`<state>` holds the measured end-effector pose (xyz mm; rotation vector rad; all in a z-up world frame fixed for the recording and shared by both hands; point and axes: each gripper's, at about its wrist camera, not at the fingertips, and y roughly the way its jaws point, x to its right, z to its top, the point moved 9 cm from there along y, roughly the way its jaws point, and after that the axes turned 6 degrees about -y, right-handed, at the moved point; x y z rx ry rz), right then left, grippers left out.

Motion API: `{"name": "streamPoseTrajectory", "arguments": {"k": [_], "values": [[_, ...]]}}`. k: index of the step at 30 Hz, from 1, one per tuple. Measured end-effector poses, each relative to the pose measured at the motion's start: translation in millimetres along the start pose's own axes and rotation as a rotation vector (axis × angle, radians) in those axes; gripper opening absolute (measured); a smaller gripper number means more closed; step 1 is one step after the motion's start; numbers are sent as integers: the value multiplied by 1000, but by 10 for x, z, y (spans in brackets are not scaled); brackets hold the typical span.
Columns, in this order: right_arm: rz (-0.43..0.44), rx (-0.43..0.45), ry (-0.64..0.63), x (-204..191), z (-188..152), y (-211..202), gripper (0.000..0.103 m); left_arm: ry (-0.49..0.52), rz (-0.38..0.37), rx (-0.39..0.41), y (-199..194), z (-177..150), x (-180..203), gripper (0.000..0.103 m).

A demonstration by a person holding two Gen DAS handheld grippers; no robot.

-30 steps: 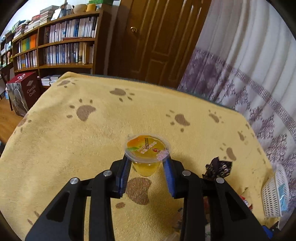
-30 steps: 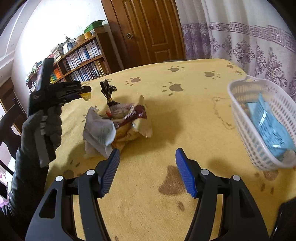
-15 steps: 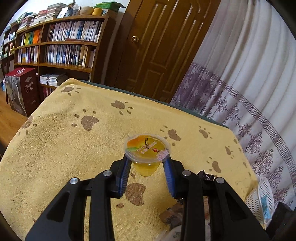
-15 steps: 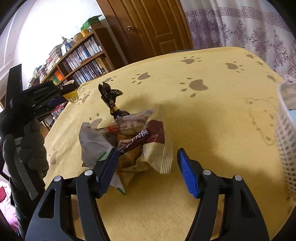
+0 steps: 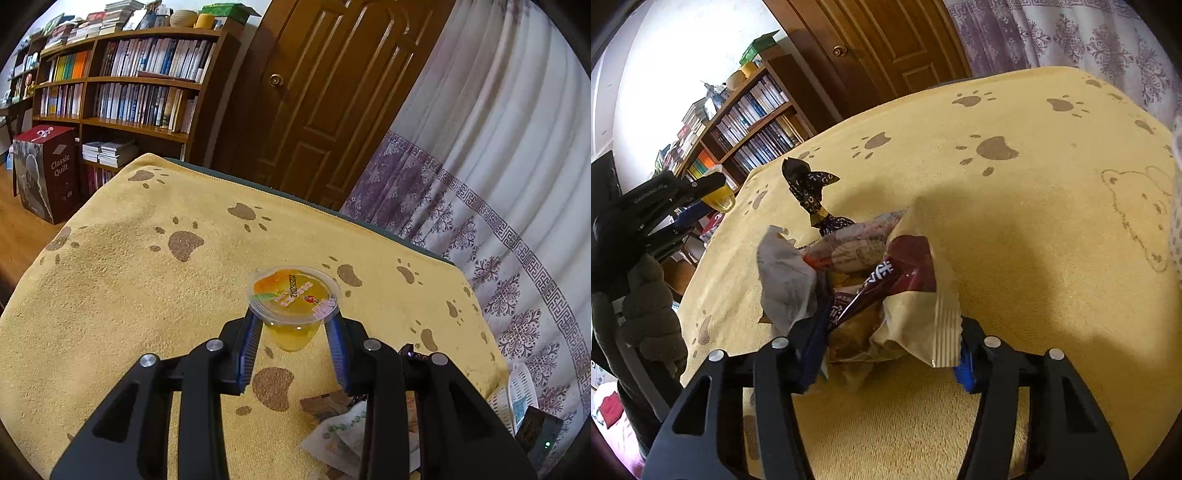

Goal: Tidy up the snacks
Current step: 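Grasp the brown chocolate bag with the right tool and lift it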

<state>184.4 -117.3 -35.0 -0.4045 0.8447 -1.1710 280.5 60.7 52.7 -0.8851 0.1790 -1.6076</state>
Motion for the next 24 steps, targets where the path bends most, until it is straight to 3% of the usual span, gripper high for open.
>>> {"name": "streamPoseTrajectory", "arguments": {"k": [24], "values": [[-121,252,60,371,141,-1383,56,45,-81,44,-288,20,322,34]]}}
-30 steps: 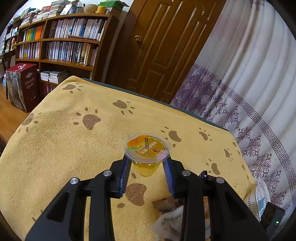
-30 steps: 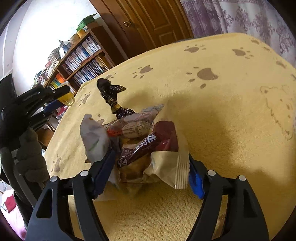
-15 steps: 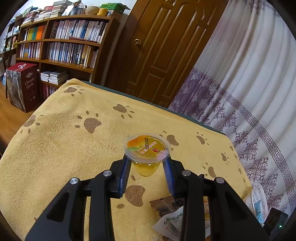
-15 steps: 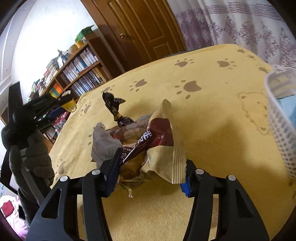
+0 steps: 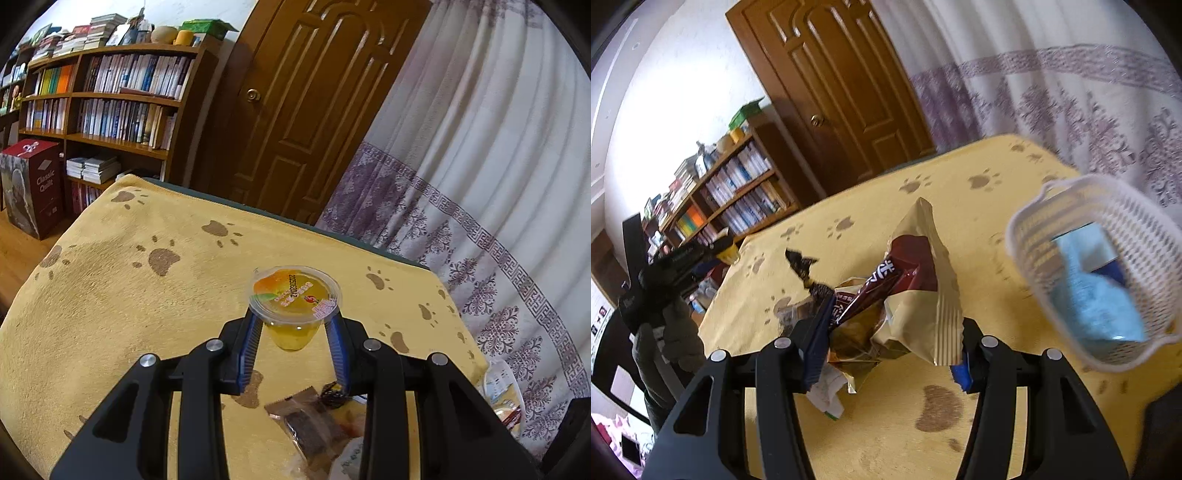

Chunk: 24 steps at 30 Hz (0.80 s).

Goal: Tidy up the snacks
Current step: 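Grasp the brown chocolate bag with the right tool and lift it, then carry the chocolate bag over the basket and release it with the right tool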

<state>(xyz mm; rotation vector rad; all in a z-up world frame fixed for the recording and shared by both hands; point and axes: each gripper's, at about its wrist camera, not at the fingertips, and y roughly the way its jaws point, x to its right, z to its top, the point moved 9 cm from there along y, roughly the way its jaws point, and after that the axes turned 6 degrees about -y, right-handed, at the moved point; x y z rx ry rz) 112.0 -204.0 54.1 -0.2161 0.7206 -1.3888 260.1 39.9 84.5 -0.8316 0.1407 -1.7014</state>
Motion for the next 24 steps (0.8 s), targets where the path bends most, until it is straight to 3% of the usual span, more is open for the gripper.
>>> {"name": "streamPoseTrajectory", "arguments": {"k": [6,12,19,24], "values": [[-109,85,22,379,197,-380,56,40,-35,10,-90,-37,203,34],[-285,147,72,1013,347,-682,56,77,-65,19,-172,-67,406,34],[-428,137,108,1569,278,-721,56,114,-86,24,-229,-119,565,34],[-499,122,80,1688,228,-666,60,134,-95,23,-242,-158,641,34]]}}
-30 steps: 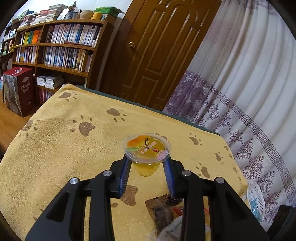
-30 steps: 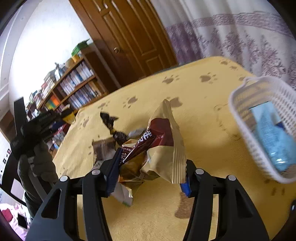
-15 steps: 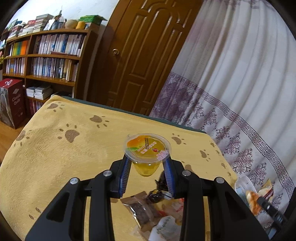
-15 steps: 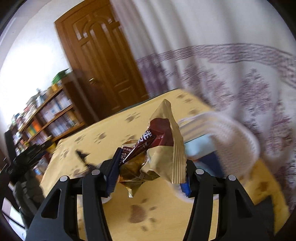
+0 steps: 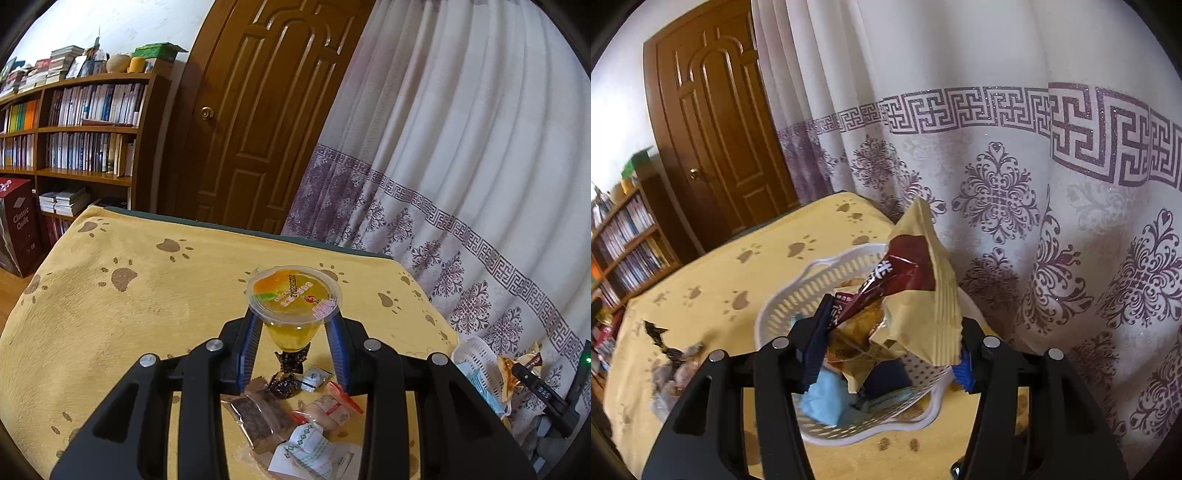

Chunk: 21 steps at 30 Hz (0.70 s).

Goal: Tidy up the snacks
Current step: 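Carry the chocolate bag over the basket and release it with the right tool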

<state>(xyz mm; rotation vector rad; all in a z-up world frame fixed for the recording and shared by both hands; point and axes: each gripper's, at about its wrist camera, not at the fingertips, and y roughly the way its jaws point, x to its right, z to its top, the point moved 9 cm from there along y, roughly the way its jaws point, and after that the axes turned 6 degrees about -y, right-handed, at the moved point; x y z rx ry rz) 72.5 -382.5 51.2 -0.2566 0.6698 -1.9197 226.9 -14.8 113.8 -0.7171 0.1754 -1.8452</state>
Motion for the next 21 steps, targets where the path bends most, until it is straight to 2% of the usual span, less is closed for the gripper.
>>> {"name": "streamPoseTrajectory", "arguments": {"k": [5,16,21], "values": [[-38,25,-28,20,11,-2,68,8,-3,-4,15,-16,27,34],[-10,38,-13,-40,-57,-199,68,21,-19,-1,-5,-29,69,34],[26,43,-18,-128,-135,-338,68,30,-56,-9,-10,-53,132,34]]}}
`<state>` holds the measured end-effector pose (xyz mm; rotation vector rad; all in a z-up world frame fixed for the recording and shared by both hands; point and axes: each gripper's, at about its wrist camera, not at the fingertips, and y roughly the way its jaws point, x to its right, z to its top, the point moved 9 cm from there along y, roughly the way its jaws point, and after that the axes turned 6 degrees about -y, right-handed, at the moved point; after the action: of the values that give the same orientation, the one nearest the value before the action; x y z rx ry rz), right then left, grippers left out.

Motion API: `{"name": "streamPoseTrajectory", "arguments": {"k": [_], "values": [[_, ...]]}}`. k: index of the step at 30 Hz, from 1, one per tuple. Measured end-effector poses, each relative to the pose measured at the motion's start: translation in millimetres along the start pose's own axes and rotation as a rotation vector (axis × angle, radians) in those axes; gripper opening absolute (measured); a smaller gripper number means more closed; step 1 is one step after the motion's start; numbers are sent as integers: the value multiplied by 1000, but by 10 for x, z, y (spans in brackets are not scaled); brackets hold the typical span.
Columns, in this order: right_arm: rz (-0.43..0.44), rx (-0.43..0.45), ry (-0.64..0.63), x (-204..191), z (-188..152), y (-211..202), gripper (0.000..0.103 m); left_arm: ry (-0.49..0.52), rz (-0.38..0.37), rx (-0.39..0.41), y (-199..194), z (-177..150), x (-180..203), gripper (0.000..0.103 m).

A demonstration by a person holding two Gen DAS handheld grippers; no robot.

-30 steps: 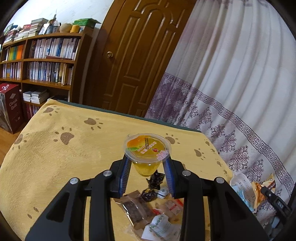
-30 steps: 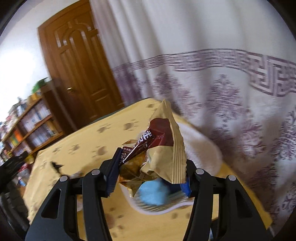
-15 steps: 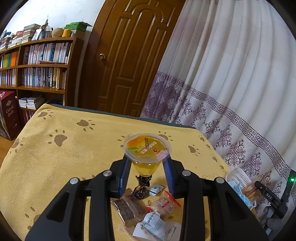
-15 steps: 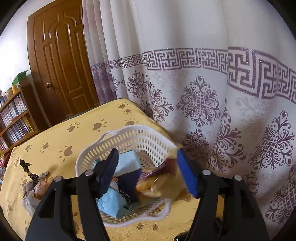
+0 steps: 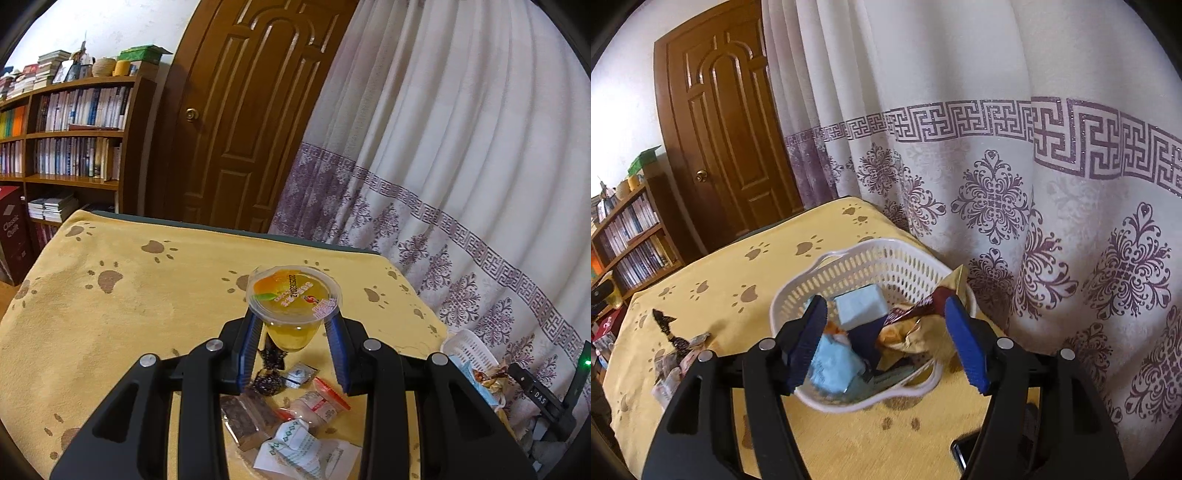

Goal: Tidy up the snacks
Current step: 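Carry the chocolate bag over the basket and release it with the right tool, then carry the jelly cup to the basket and release it with the left tool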

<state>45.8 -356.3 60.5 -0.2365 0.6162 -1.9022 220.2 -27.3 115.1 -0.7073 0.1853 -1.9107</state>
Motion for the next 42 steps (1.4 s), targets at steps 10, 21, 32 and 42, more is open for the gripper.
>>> {"name": "streamPoseTrajectory", "arguments": {"k": [10,21,32,42], "values": [[39,8,-9,-78,-118,-200,68,36,-87,-3,-26,-80,223,34],[68,3,4,57,-244,-275,68,153,-100,-38,71,-354,661,34],[144,-24,64,229,-451,-224,68,235,-132,-120,231,-763,1291,34],[264,-18,49,127,-587,-307,68,311,-152,-174,519,-995,2006,35]]}}
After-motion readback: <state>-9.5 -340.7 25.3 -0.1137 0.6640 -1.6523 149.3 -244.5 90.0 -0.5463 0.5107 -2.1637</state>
